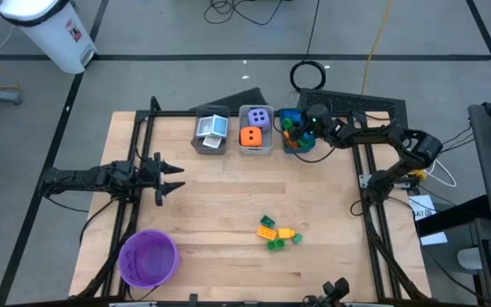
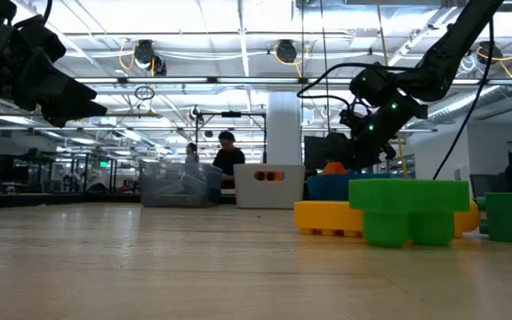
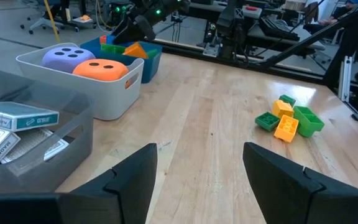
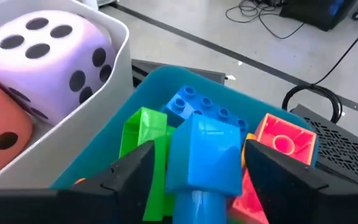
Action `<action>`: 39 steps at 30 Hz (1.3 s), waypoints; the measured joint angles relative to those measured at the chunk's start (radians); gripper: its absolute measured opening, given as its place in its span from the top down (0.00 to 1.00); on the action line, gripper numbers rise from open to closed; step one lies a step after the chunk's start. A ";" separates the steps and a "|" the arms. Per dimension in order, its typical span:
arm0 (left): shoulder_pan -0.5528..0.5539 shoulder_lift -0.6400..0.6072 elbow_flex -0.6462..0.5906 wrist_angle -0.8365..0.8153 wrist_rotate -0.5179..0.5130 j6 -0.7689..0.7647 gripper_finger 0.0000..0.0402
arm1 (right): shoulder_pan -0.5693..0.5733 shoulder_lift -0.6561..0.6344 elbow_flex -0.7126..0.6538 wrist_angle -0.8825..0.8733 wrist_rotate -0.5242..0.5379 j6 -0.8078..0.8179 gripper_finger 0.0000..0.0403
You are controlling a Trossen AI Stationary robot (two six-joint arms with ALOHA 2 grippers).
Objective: Pick & Place Toys
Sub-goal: Put the blue game piece into the blue bin, then put the green game piece into the blue bin
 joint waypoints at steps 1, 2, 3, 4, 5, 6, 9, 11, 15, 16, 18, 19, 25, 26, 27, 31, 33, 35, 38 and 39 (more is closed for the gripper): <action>0.000 0.000 0.000 0.000 0.000 0.000 0.39 | 0.000 -0.007 0.000 -0.001 0.000 -0.002 0.38; 0.000 0.000 0.000 0.000 0.000 0.000 0.39 | 0.000 -0.015 0.000 0.000 0.000 -0.005 0.37; 0.000 0.000 0.000 0.000 0.000 0.000 0.39 | 0.000 -0.025 0.000 0.000 0.000 -0.008 0.35; 0.000 0.000 0.000 0.000 0.000 0.000 0.39 | 0.002 -0.037 0.000 -0.002 -0.001 -0.007 0.34; 0.000 0.000 0.000 0.000 0.000 0.000 0.39 | 0.006 -0.051 0.000 -0.006 -0.001 -0.008 0.33; 0.000 0.000 0.000 0.000 0.000 0.000 0.39 | 0.009 -0.067 0.000 -0.010 -0.001 -0.007 0.32; 0.000 0.000 0.000 0.000 0.000 0.000 0.39 | 0.025 -0.127 0.000 -0.041 -0.003 -0.001 0.30; 0.000 0.000 0.000 0.000 0.000 0.000 0.39 | 0.044 -0.169 0.000 -0.065 -0.006 0.006 0.29; 0.000 0.000 0.000 0.000 0.000 0.000 0.39 | 0.098 -0.251 0.000 -0.104 -0.111 0.025 0.31; 0.000 0.000 0.000 0.000 0.000 0.000 0.39 | 0.115 -0.267 0.000 -0.107 -0.143 0.040 0.31; 0.000 0.000 0.000 0.000 0.000 0.000 0.39 | 0.157 -0.292 0.000 -0.111 -0.223 0.070 0.32; 0.000 0.000 0.000 0.000 0.000 0.000 0.39 | 0.181 -0.301 0.000 -0.112 -0.265 0.080 0.32; 0.000 0.000 0.000 0.000 0.000 0.000 0.39 | 0.372 -0.327 0.000 -0.113 -0.449 0.082 0.33; 0.000 0.000 0.000 0.000 0.000 0.000 0.39 | 0.409 -0.326 0.000 -0.113 -0.462 0.076 0.33; 0.000 0.000 0.000 0.000 0.000 0.000 0.39 | 0.447 -0.326 0.000 -0.114 -0.475 0.065 0.33; 0.000 0.000 0.000 0.000 0.000 0.000 0.39 | 0.612 -0.326 0.000 -0.124 -0.475 0.000 0.34; 0.000 0.000 0.000 0.000 0.000 0.000 0.39 | 0.694 -0.326 0.000 -0.146 -0.475 -0.031 0.34; 0.000 0.000 0.000 0.000 0.000 0.000 0.39 | 0.781 -0.326 0.000 -0.188 -0.475 -0.049 0.34; 0.000 0.000 0.000 0.000 0.000 0.000 0.39 | 0.910 -0.326 0.000 -0.286 -0.471 -0.052 0.34; 0.000 0.000 0.000 0.000 0.000 0.000 0.39 | 0.948 -0.324 0.000 -0.319 -0.466 -0.057 0.34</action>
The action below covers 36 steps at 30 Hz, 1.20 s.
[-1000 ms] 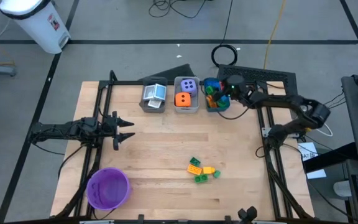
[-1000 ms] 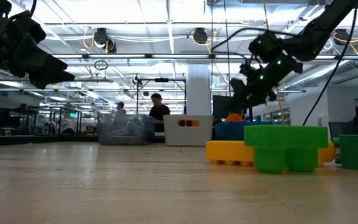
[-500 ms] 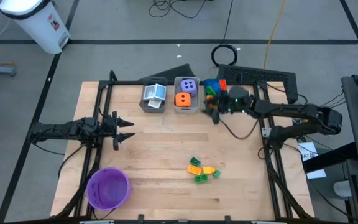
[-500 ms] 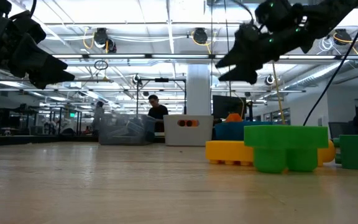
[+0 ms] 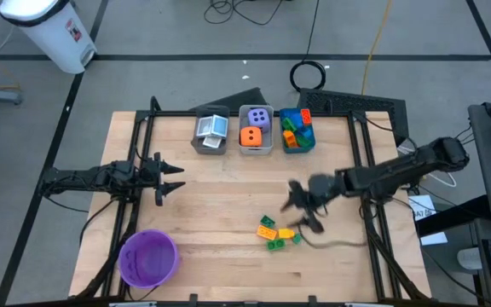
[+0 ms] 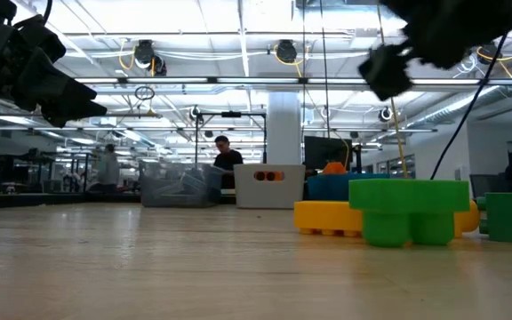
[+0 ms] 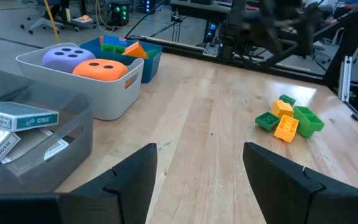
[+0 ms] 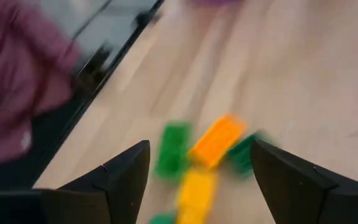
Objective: Pick & Place Toys
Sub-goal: Put the green game piece into the blue bin
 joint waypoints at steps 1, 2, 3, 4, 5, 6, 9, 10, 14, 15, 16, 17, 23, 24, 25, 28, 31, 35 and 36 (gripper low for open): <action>0.000 0.000 0.000 0.000 0.000 0.000 0.39 | 0.039 0.006 0.000 -0.026 0.018 -0.001 0.34; 0.000 0.000 0.000 0.000 0.000 0.000 0.39 | 0.073 0.011 0.000 -0.051 0.048 0.003 0.34; 0.000 0.000 0.000 0.000 0.000 0.000 0.39 | 0.109 0.013 -0.004 -0.073 0.087 0.007 0.34; 0.000 0.000 0.000 0.000 0.000 0.000 0.39 | 0.142 0.013 -0.013 -0.079 0.130 0.007 0.34; 0.000 0.000 0.000 0.000 0.000 0.000 0.39 | 0.172 0.012 -0.024 -0.077 0.170 0.008 0.34; 0.000 0.000 0.000 0.000 0.000 0.000 0.39 | 0.199 0.012 -0.038 -0.063 0.206 0.008 0.34; 0.000 0.000 0.000 0.000 0.000 0.000 0.39 | 0.260 0.012 -0.092 -0.026 0.283 0.007 0.34; 0.000 0.000 0.000 0.000 0.000 0.000 0.39 | 0.273 0.012 -0.109 -0.005 0.285 0.009 0.34; 0.000 0.000 0.000 0.000 0.000 0.000 0.39 | 0.308 0.012 -0.185 0.110 0.287 0.053 0.36; 0.000 0.000 0.000 0.000 0.000 0.000 0.39 | 0.310 0.012 -0.207 0.136 0.287 0.063 0.36; 0.000 0.000 0.000 0.000 0.000 0.000 0.39 | 0.313 0.012 -0.229 0.167 0.288 0.072 0.37; 0.000 0.000 0.000 0.000 0.000 0.000 0.39 | 0.314 0.012 -0.250 0.203 0.288 0.081 0.37; 0.000 0.000 0.000 0.000 0.000 0.000 0.39 | 0.325 0.035 -0.342 0.366 0.364 0.066 0.39; 0.000 0.000 0.000 0.000 0.000 0.000 0.39 | 0.325 0.046 -0.343 0.373 0.363 0.064 0.39; 0.000 0.000 0.000 0.000 0.000 0.000 0.39 | 0.325 0.061 -0.338 0.378 0.362 0.062 0.39; 0.000 0.000 0.000 0.000 0.000 0.000 0.39 | 0.325 0.083 -0.290 0.335 0.360 0.031 0.38; 0.000 0.000 0.000 0.000 0.000 0.000 0.39 | 0.324 0.102 -0.208 0.212 0.360 -0.012 0.39; 0.000 0.000 0.000 0.000 0.000 0.000 0.39 | 0.324 0.169 -0.129 0.073 0.339 -0.016 0.39; 0.000 0.000 0.000 0.000 0.000 0.000 0.39 | 0.324 0.191 -0.113 0.065 0.317 -0.008 0.40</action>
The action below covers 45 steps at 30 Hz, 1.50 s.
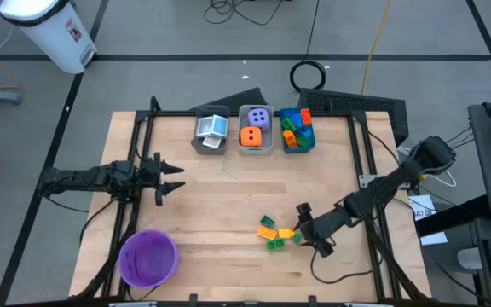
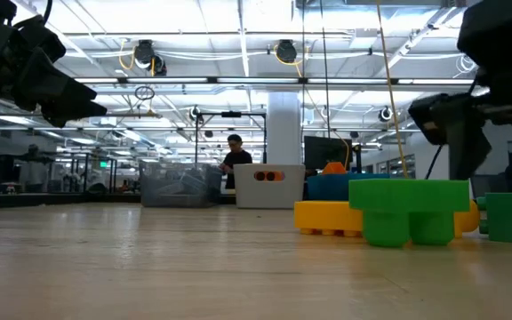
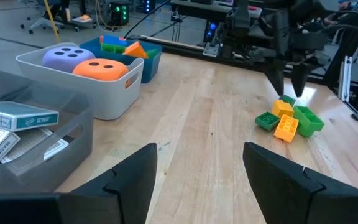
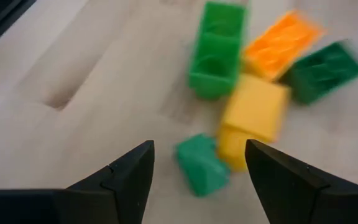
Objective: Pick & Place Toys
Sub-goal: Put the green game piece into the blue bin
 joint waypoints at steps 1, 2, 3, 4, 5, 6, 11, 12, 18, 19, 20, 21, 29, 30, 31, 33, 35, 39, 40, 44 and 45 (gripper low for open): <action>0.000 0.000 0.000 0.000 0.000 0.000 0.39 | 0.000 0.022 0.011 -0.004 -0.025 0.008 0.40; 0.000 0.000 0.000 0.000 0.000 0.000 0.39 | 0.000 0.047 0.021 -0.007 -0.038 0.010 0.40; 0.000 0.000 0.000 0.000 0.000 0.000 0.39 | 0.000 0.065 0.031 -0.008 -0.042 0.010 0.40; 0.000 0.000 0.000 0.000 0.000 0.000 0.39 | 0.000 0.077 0.037 -0.008 -0.044 0.009 0.40; 0.000 0.000 0.000 0.000 0.000 0.000 0.39 | 0.000 0.081 0.040 -0.009 -0.039 0.007 0.40; 0.000 0.000 0.000 0.000 0.000 0.000 0.39 | 0.000 0.081 0.041 -0.008 -0.034 0.006 0.40; 0.000 0.000 0.000 0.000 0.000 0.000 0.39 | 0.000 0.077 0.041 -0.086 -0.008 0.007 0.43; 0.000 0.000 0.000 0.000 0.000 0.000 0.39 | 0.000 0.077 0.041 -0.099 -0.011 0.012 0.43; 0.000 0.000 0.000 0.000 0.000 0.000 0.39 | 0.002 0.077 0.041 -0.107 -0.009 0.013 0.49; 0.000 0.000 0.000 0.000 0.000 0.000 0.39 | 0.002 0.077 0.041 -0.106 -0.009 0.008 0.50; 0.000 0.000 0.000 0.000 0.000 0.000 0.39 | 0.002 0.077 0.041 -0.106 -0.008 0.003 0.52; 0.000 0.000 0.000 0.000 0.000 0.000 0.39 | 0.002 0.077 0.041 -0.106 -0.008 -0.006 0.54; 0.000 0.000 0.000 0.000 0.000 0.000 0.39 | 0.002 0.077 0.041 -0.106 -0.008 -0.043 0.71; 0.000 0.000 0.000 0.000 0.000 0.000 0.39 | 0.002 0.073 0.041 -0.108 -0.008 -0.043 0.73; 0.000 0.000 0.000 0.000 0.000 0.000 0.39 | 0.002 0.067 0.041 -0.112 -0.008 -0.043 0.76; 0.000 0.000 0.000 0.000 0.000 0.000 0.39 | -0.002 0.050 0.041 -0.112 -0.008 -0.043 0.80; 0.000 0.000 0.000 0.000 0.000 0.000 0.39 | -0.007 0.020 0.041 -0.118 -0.008 -0.043 0.85; 0.000 0.000 0.000 0.000 0.000 0.000 0.39 | -0.018 -0.077 0.041 -0.115 -0.008 -0.046 0.92; 0.000 0.000 0.000 0.000 0.000 0.000 0.39 | -0.024 -0.106 0.041 -0.115 -0.008 -0.046 0.94; 0.000 0.000 0.000 0.000 0.000 0.000 0.39 | -0.053 -0.212 0.041 -0.112 -0.006 -0.024 0.99; 0.000 0.000 0.000 0.000 0.000 0.000 0.39 | -0.059 -0.234 0.041 -0.108 -0.002 -0.002 0.99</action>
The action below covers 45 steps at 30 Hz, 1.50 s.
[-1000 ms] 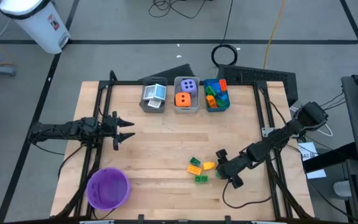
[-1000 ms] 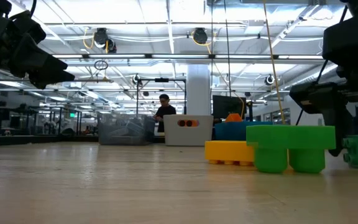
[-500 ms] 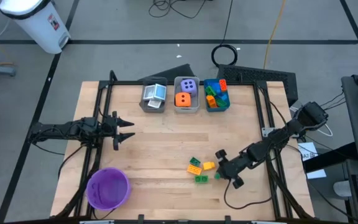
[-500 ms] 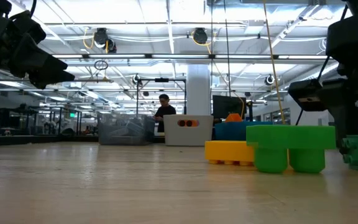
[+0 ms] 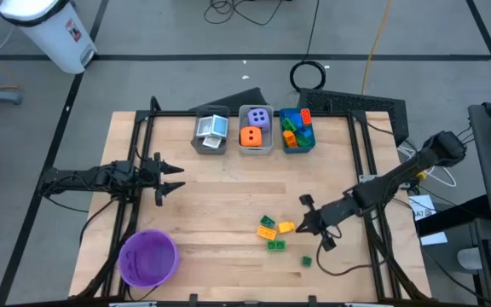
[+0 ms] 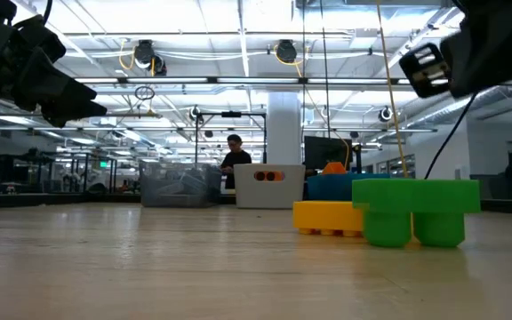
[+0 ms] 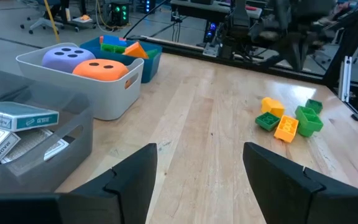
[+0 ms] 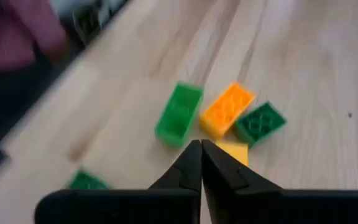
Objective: Pick & Place Toys
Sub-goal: Put the green game piece into the blue bin
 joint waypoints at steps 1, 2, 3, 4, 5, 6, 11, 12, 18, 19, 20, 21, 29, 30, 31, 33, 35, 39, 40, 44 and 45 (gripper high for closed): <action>0.000 0.000 0.000 0.000 0.000 0.000 0.39 | -0.006 -0.019 0.000 0.009 0.001 0.033 0.98; 0.000 0.000 0.000 0.000 0.000 0.000 0.39 | -0.012 -0.034 0.000 0.019 -0.001 0.070 0.96; 0.000 0.000 0.000 0.000 0.000 0.000 0.39 | -0.016 -0.045 0.000 0.028 -0.004 0.105 0.94; 0.000 0.000 0.000 0.000 0.000 0.000 0.39 | -0.017 -0.049 0.000 0.047 -0.005 0.132 0.90; 0.000 0.000 0.000 0.000 0.000 0.000 0.39 | -0.013 -0.049 0.000 0.072 -0.006 0.148 0.86; 0.000 0.000 0.000 0.000 0.000 0.000 0.39 | -0.003 -0.046 0.000 0.099 -0.015 0.154 0.82; 0.000 0.000 0.000 0.000 0.000 0.000 0.39 | 0.079 0.021 0.000 0.278 -0.103 0.157 0.53; 0.000 0.000 0.000 -0.001 0.000 0.000 0.39 | 0.097 0.040 0.000 0.303 -0.115 0.163 0.48; 0.000 0.000 0.000 0.000 0.000 0.000 0.39 | 0.202 0.144 0.000 0.250 -0.058 0.223 0.28; 0.000 0.000 0.000 0.000 0.000 0.000 0.39 | 0.220 0.165 0.000 0.247 -0.043 0.241 0.27; 0.000 0.000 0.000 0.000 0.000 0.000 0.39 | 0.237 0.187 0.000 0.244 -0.028 0.257 0.27; 0.000 0.000 0.000 0.000 0.000 0.000 0.39 | 0.254 0.210 0.000 0.247 -0.026 0.269 0.28; 0.000 0.000 0.000 0.000 0.000 0.000 0.39 | 0.334 0.345 0.000 0.234 0.069 0.333 0.36; 0.000 0.000 0.000 0.000 0.000 0.000 0.39 | 0.334 0.356 0.000 0.245 0.077 0.334 0.37; 0.000 0.000 0.000 0.000 0.000 0.000 0.39 | 0.334 0.364 0.000 0.250 0.078 0.334 0.38; 0.000 0.000 0.000 0.000 0.000 0.000 0.39 | 0.334 0.379 0.000 0.243 0.077 0.334 0.40; 0.000 0.000 0.000 0.000 0.000 0.000 0.39 | 0.334 0.391 0.000 0.231 0.076 0.334 0.42; 0.000 0.000 0.000 0.000 0.000 0.000 0.39 | 0.334 0.406 0.000 0.230 0.076 0.331 0.45; 0.000 0.000 0.000 0.000 0.000 0.000 0.39 | 0.333 0.410 0.000 0.226 0.081 0.329 0.45; 0.000 0.000 0.000 0.000 0.000 0.000 0.39 | 0.331 0.409 0.000 0.205 0.130 0.279 0.48; 0.000 0.000 0.000 0.000 0.000 0.000 0.39 | 0.331 0.406 0.000 0.202 0.133 0.272 0.48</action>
